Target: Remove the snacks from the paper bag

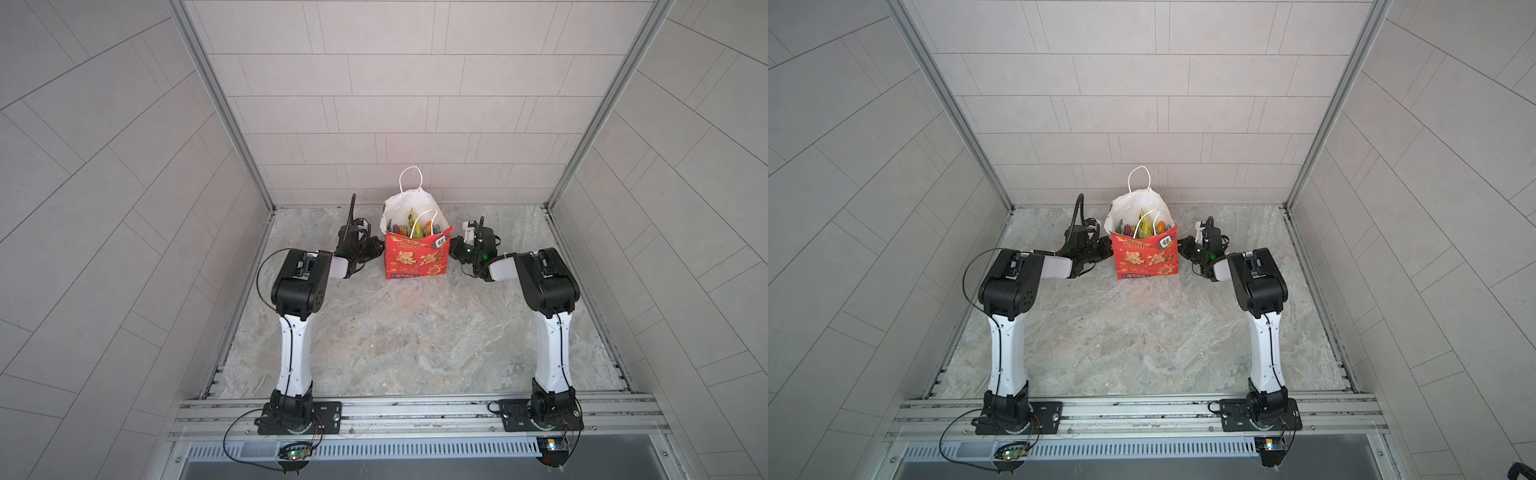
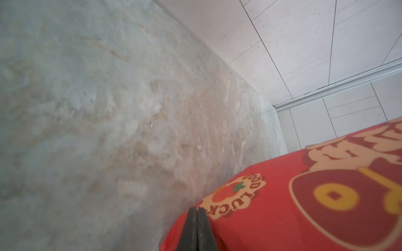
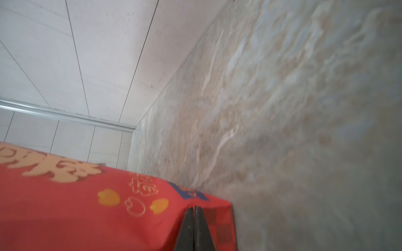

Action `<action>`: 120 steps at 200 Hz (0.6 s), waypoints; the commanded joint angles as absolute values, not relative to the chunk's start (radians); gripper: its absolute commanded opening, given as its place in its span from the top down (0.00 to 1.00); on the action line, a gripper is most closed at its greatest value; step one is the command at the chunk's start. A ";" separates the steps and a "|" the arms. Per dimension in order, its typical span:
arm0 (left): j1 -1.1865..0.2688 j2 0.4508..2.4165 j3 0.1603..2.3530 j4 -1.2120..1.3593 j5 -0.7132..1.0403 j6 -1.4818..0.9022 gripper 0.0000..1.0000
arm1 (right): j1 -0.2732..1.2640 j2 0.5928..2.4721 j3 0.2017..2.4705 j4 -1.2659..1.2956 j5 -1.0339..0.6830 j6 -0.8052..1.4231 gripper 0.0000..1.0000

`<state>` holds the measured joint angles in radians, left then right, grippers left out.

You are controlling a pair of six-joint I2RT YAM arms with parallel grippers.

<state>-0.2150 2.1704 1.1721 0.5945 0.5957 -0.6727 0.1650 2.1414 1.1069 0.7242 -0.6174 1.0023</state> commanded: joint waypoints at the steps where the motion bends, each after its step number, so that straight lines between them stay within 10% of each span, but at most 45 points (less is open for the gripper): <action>1: -0.233 2.082 1.060 0.729 0.602 -0.665 1.00 | 0.182 2.023 0.977 0.843 -0.599 1.021 1.00; 120: -0.232 1.917 0.817 0.773 0.477 -0.597 1.00 | 0.262 1.801 0.652 0.974 -0.579 1.042 1.00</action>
<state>-0.2298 1.9839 0.8417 0.7490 0.5373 -0.6487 0.2440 1.8683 0.6872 0.9382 -0.5568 1.0309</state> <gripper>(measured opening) 0.055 0.047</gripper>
